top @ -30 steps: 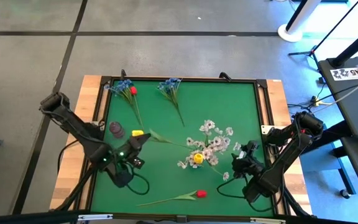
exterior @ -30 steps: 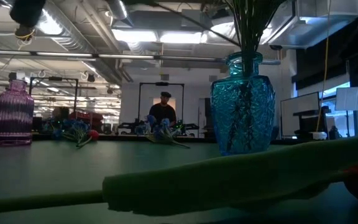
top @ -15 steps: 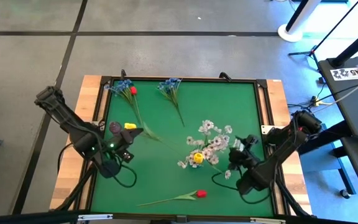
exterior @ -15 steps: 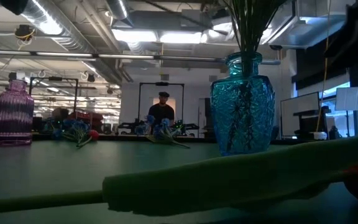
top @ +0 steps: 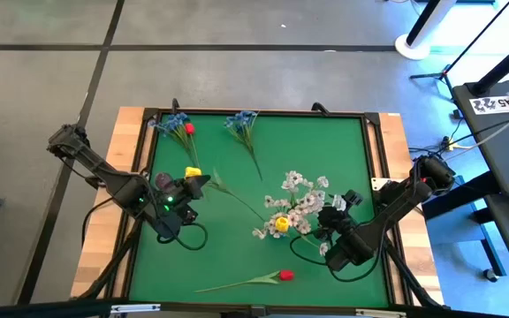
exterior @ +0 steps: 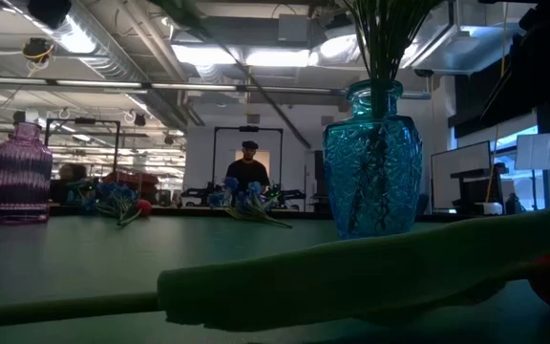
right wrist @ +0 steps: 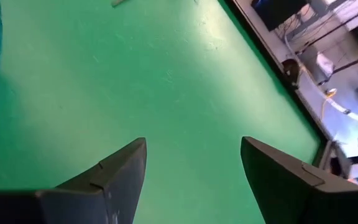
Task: Sort flowers into vase by color
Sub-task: Put the yellow flower into the blue vase
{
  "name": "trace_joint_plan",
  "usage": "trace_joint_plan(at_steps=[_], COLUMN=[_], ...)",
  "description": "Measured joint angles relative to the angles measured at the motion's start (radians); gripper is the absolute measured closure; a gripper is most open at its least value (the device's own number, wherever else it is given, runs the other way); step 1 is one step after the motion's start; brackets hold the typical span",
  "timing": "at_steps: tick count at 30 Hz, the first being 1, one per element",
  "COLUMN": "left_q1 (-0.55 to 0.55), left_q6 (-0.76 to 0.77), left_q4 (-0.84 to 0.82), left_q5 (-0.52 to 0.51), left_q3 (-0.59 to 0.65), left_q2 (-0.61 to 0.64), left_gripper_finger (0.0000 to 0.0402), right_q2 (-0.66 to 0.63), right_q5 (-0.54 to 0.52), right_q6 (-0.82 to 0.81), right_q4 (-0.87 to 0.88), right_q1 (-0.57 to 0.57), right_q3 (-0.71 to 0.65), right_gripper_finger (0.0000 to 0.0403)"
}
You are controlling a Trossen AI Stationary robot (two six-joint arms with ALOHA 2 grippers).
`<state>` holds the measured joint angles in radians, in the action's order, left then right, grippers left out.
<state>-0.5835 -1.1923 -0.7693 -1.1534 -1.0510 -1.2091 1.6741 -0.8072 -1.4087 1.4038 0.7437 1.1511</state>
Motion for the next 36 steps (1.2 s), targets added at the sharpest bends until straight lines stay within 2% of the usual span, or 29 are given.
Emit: trace_joint_plan(at_steps=[4, 9, 12, 19, 25, 29, 36], left_q1=[0.036, 0.063, 0.071, 0.123, 0.146, 0.151, 0.191], left_q6=[-0.122, -0.442, -0.588, -0.726, -0.784, -0.849, -0.855], left_q4=[0.083, 0.269, 0.316, 0.442, 0.566, 0.561, 0.562], left_q5=[0.03, 0.192, 0.23, 0.234, 0.321, 0.327, 0.329], left_q3=[-0.041, -0.044, -0.044, -0.044, -0.044, -0.044, -0.044], left_q2=[0.0, -0.001, -0.001, -0.001, -0.001, -0.001, -0.001], left_gripper_finger=[0.0396, 0.0396, 0.0395, 0.0395, 0.0395, 0.0395, 0.0395], right_q2=[0.0, 0.0, 0.0, 0.0, 0.0, -0.001, -0.001], right_q5=[0.006, -0.003, -0.003, -0.021, -0.046, -0.057, -0.061], right_q6=[-0.05, -0.097, -0.114, -0.114, -0.114, -0.114, -0.113], right_q4=[0.0, -0.002, -0.023, -0.06, -0.068, -0.068, -0.068], right_q1=[0.002, 0.002, 0.002, 0.002, 0.002, 0.002, 0.002], right_q3=[0.0, 0.0, 0.0, 0.0, 0.0, 0.0, 0.0], right_gripper_finger=[0.0141, 0.0141, 0.0141, 0.0141, 0.0141, 0.0141, 0.0141])
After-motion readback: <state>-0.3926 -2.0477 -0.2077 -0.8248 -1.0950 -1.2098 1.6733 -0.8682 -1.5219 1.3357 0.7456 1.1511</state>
